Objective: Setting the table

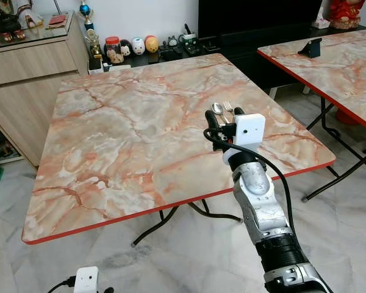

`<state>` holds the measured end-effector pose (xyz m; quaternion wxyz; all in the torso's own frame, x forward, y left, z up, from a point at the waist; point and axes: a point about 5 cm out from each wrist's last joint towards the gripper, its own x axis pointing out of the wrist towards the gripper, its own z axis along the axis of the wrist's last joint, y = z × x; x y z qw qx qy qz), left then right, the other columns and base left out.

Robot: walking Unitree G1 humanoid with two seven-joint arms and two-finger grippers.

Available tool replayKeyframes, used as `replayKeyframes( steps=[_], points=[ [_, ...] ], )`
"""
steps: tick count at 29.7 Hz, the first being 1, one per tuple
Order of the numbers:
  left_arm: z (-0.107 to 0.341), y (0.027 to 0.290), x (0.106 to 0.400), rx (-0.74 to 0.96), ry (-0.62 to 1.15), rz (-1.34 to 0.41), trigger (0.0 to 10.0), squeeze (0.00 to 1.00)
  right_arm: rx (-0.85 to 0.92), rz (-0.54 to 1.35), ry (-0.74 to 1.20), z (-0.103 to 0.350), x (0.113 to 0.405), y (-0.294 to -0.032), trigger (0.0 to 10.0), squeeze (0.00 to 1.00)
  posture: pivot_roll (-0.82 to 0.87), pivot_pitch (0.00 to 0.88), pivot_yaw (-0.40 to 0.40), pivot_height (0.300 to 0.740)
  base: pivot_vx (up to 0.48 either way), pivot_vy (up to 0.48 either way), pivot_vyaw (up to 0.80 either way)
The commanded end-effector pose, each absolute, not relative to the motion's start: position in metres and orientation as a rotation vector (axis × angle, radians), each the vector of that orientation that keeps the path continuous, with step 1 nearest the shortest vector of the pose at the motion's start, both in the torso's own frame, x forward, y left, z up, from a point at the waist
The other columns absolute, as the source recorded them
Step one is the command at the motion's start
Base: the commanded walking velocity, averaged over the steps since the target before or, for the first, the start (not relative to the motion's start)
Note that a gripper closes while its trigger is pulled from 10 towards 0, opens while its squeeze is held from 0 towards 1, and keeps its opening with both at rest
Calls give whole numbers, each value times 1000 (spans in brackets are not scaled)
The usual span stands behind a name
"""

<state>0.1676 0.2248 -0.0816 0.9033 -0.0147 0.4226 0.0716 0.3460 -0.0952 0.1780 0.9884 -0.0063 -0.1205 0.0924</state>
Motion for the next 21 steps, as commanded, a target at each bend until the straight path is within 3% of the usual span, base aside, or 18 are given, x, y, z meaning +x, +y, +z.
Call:
replayKeyframes(
  steps=[1,4,6,21],
  points=[
    [-84,226,163,-27,901,152,10000,0,-17,192,-252,182,347,-93,10000,0,-100,0,82,740,0,0,0],
    [-84,226,163,-27,902,152,10000,0,-18,191,-251,182,348,-93,10000,0,-100,0,82,740,0,0,0],
    [-87,227,158,-15,944,163,10000,0,-28,147,-254,181,349,-106,10000,0,-102,0,90,740,262,0,0],
    [-87,228,157,-10,951,174,10000,0,-29,139,-256,181,351,-107,10000,0,-96,0,89,740,261,0,0]
  ],
)
